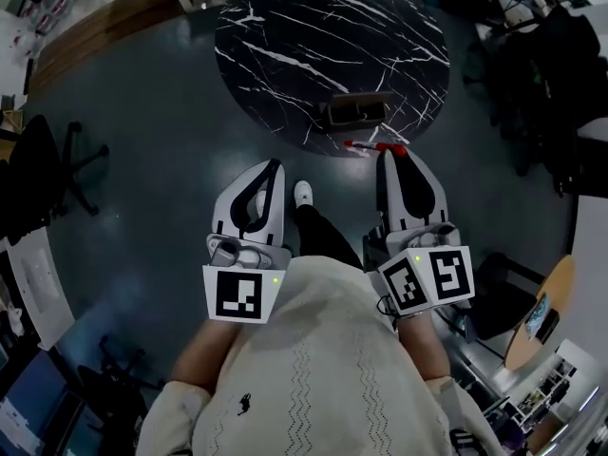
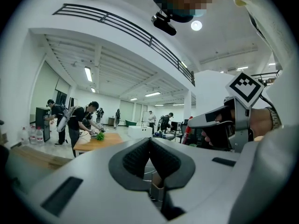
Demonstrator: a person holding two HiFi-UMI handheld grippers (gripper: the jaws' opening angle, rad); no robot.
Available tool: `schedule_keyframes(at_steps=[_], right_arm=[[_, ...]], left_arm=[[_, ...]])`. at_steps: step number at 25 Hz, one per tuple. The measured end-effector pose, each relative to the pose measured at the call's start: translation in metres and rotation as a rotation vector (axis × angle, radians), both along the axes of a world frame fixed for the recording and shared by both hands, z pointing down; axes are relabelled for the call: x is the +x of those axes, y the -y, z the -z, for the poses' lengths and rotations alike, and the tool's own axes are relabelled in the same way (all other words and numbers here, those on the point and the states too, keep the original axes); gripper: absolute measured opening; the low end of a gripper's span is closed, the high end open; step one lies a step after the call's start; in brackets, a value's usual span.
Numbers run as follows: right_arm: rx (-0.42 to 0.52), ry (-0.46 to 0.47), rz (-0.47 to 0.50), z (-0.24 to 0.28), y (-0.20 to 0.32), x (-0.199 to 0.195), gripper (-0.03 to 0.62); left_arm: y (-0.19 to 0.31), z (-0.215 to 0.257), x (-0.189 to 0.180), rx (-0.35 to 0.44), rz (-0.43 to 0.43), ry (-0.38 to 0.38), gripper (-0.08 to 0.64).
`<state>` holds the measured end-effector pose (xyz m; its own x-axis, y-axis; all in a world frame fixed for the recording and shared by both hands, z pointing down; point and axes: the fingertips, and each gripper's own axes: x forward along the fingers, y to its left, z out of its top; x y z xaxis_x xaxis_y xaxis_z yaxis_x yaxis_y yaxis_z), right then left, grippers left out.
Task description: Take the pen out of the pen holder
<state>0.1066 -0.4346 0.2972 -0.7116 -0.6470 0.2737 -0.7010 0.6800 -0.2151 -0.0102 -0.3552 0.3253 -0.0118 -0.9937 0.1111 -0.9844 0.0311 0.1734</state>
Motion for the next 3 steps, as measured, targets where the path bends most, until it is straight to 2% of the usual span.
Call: schedule_keyframes(at_steps=[3], right_arm=[[0.002,0.001,-0.001,-0.0007,0.0015,-0.0042,0.060]], left_arm=[[0.0021,0.0002,-0.0017,0.013,-0.003,-0.007,0.012]])
